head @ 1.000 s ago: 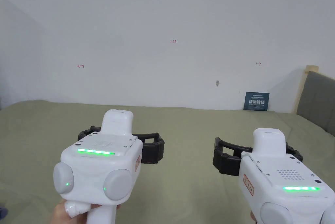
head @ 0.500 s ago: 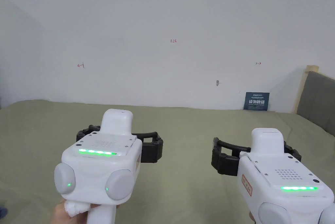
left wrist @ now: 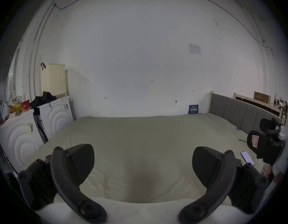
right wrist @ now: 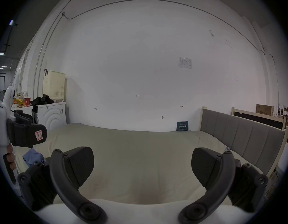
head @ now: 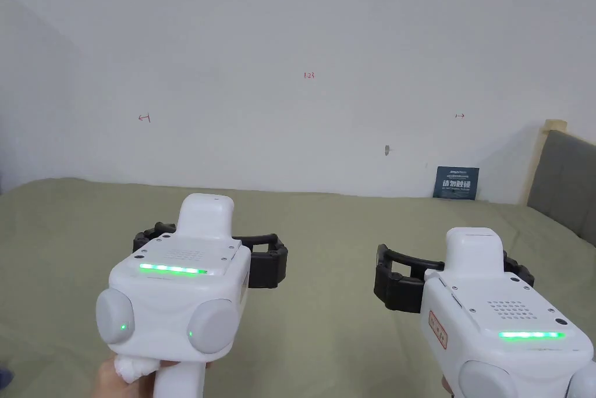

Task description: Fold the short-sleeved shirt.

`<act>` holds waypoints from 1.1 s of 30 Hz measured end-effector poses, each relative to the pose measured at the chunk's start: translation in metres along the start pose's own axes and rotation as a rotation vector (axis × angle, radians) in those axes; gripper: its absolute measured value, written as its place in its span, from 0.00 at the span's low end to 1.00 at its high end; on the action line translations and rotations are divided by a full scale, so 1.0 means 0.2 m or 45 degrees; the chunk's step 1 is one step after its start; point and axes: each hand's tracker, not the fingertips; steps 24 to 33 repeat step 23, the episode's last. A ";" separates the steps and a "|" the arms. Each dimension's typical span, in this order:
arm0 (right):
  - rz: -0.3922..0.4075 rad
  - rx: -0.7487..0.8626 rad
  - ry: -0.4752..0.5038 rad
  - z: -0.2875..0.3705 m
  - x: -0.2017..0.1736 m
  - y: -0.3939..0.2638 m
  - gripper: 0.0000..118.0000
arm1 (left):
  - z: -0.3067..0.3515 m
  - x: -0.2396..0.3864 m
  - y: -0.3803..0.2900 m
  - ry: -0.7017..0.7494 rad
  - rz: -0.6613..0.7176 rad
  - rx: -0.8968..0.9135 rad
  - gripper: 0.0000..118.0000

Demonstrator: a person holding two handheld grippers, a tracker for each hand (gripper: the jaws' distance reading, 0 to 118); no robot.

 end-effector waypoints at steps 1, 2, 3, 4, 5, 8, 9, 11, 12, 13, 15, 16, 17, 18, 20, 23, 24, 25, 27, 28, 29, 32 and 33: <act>-0.002 0.000 0.002 0.00 0.00 0.00 1.00 | 0.00 -0.01 0.00 -0.027 0.016 -0.019 1.00; -0.004 0.000 0.005 0.00 0.00 0.00 1.00 | 0.00 -0.02 0.00 -0.013 0.017 -0.018 1.00; -0.004 -0.002 0.004 0.00 0.00 0.00 1.00 | 0.00 -0.01 0.00 -0.009 0.008 -0.011 1.00; -0.004 -0.004 0.006 0.00 0.00 -0.01 1.00 | -0.01 -0.01 0.00 0.041 -0.024 -0.014 1.00; -0.005 -0.005 0.008 0.00 0.00 -0.01 1.00 | -0.01 0.00 0.00 0.027 -0.028 -0.004 1.00; -0.009 -0.015 0.012 0.00 0.00 -0.01 1.00 | -0.04 0.00 0.02 0.140 0.021 -0.028 1.00; -0.009 -0.016 0.010 0.00 0.00 -0.01 1.00 | -0.03 -0.01 0.02 0.120 0.054 -0.014 1.00; -0.013 -0.013 0.007 0.00 0.00 -0.01 1.00 | -0.03 -0.01 0.02 0.080 0.043 -0.025 1.00; -0.014 -0.013 0.007 0.00 0.00 -0.01 1.00 | -0.03 -0.01 0.02 0.071 0.031 -0.033 1.00; -0.011 -0.013 0.007 0.00 0.00 -0.01 1.00 | -0.03 0.00 0.02 0.061 0.023 -0.034 1.00; 0.003 -0.014 0.000 -0.01 0.00 -0.01 1.00 | -0.02 0.01 0.00 0.012 -0.009 -0.013 1.00; 0.002 -0.016 -0.003 -0.01 0.00 -0.01 1.00 | -0.01 0.01 -0.01 -0.010 -0.015 -0.004 1.00; -0.002 -0.017 -0.001 -0.01 0.01 -0.01 1.00 | -0.01 0.01 -0.01 -0.002 -0.013 -0.005 1.00; -0.008 -0.015 0.002 -0.01 0.01 -0.01 1.00 | -0.01 0.01 -0.01 0.001 -0.008 -0.001 1.00; -0.008 -0.014 0.000 -0.01 0.01 -0.01 1.00 | -0.01 0.01 -0.01 -0.004 0.003 0.015 1.00; -0.001 -0.013 -0.003 -0.02 0.01 -0.01 1.00 | -0.01 0.02 -0.01 0.002 -0.004 0.039 1.00; -0.001 -0.013 -0.003 -0.02 0.01 -0.01 1.00 | -0.01 0.02 -0.01 0.002 -0.004 0.039 1.00; -0.001 -0.013 -0.003 -0.02 0.01 -0.01 1.00 | -0.01 0.02 -0.01 0.002 -0.004 0.039 1.00; -0.001 -0.013 -0.003 -0.02 0.01 -0.01 1.00 | -0.01 0.02 -0.01 0.002 -0.004 0.039 1.00; -0.001 -0.013 -0.003 -0.02 0.01 -0.01 1.00 | -0.01 0.02 -0.01 0.002 -0.004 0.039 1.00; -0.001 -0.013 -0.003 -0.02 0.01 -0.01 1.00 | -0.01 0.02 -0.01 0.002 -0.004 0.039 1.00; -0.001 -0.013 -0.003 -0.02 0.01 -0.01 1.00 | -0.01 0.02 -0.01 0.002 -0.004 0.039 1.00; -0.001 -0.013 -0.003 -0.02 0.01 -0.01 1.00 | -0.01 0.02 -0.01 0.002 -0.004 0.039 1.00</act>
